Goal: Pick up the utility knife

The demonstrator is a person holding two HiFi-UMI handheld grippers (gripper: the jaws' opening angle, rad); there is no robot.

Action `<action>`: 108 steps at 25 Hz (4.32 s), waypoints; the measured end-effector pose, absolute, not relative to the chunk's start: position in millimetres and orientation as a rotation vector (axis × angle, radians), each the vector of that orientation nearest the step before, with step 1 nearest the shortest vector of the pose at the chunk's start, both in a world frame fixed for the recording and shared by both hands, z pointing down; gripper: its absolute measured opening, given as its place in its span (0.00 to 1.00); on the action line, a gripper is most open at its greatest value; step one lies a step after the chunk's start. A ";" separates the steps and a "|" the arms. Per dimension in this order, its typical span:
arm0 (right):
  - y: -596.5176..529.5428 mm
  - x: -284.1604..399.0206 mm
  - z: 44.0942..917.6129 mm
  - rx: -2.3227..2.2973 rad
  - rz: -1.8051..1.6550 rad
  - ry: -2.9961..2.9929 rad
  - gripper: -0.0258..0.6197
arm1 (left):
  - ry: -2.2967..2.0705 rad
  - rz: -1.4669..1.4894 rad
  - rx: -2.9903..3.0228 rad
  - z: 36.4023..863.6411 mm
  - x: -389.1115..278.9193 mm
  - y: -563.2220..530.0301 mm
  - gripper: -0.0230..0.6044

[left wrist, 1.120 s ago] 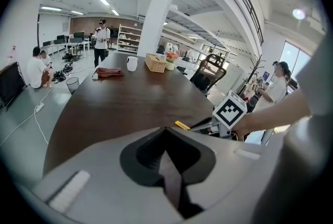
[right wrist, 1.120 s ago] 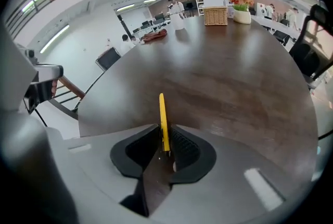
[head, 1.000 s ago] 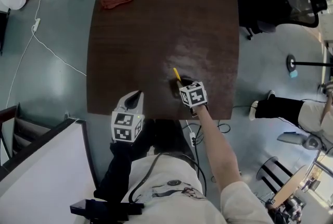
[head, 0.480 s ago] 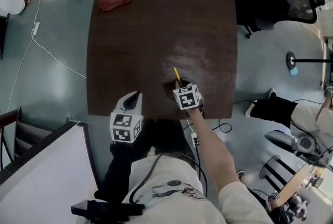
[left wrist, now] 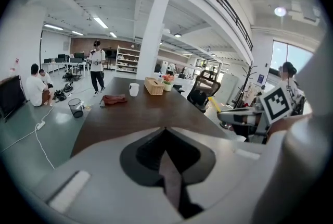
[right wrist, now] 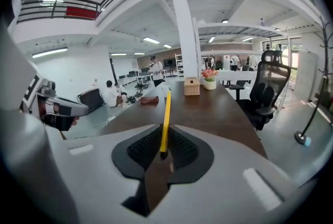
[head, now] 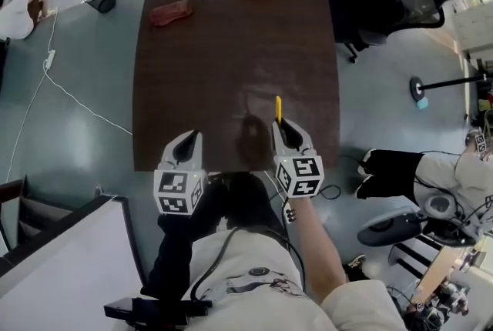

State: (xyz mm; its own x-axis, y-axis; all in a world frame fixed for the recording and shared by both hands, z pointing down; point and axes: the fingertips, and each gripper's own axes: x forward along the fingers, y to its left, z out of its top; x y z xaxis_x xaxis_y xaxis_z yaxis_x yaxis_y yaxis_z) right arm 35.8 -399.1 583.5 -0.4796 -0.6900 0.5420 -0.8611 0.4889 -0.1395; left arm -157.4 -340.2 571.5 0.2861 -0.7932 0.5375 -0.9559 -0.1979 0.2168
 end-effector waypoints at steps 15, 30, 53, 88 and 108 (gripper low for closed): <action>-265.8 68.1 507.4 1.383 0.432 -2.482 0.11 | -1.667 0.381 2.090 556.7 -149.1 -231.4 0.03; -120.8 122.1 459.2 1.377 0.391 -2.634 0.11 | -1.842 0.338 1.992 531.5 -134.0 -68.2 0.03; 54.3 76.7 402.4 1.455 0.267 -2.748 0.11 | -1.757 0.221 2.240 458.4 -102.6 81.0 0.03; 31.5 116.1 357.0 1.496 0.052 -2.821 0.11 | -1.986 0.087 2.388 376.2 -68.1 39.0 0.03; 28.2 118.1 350.0 1.479 0.029 -2.809 0.11 | -2.006 0.094 2.353 371.6 -70.0 38.9 0.03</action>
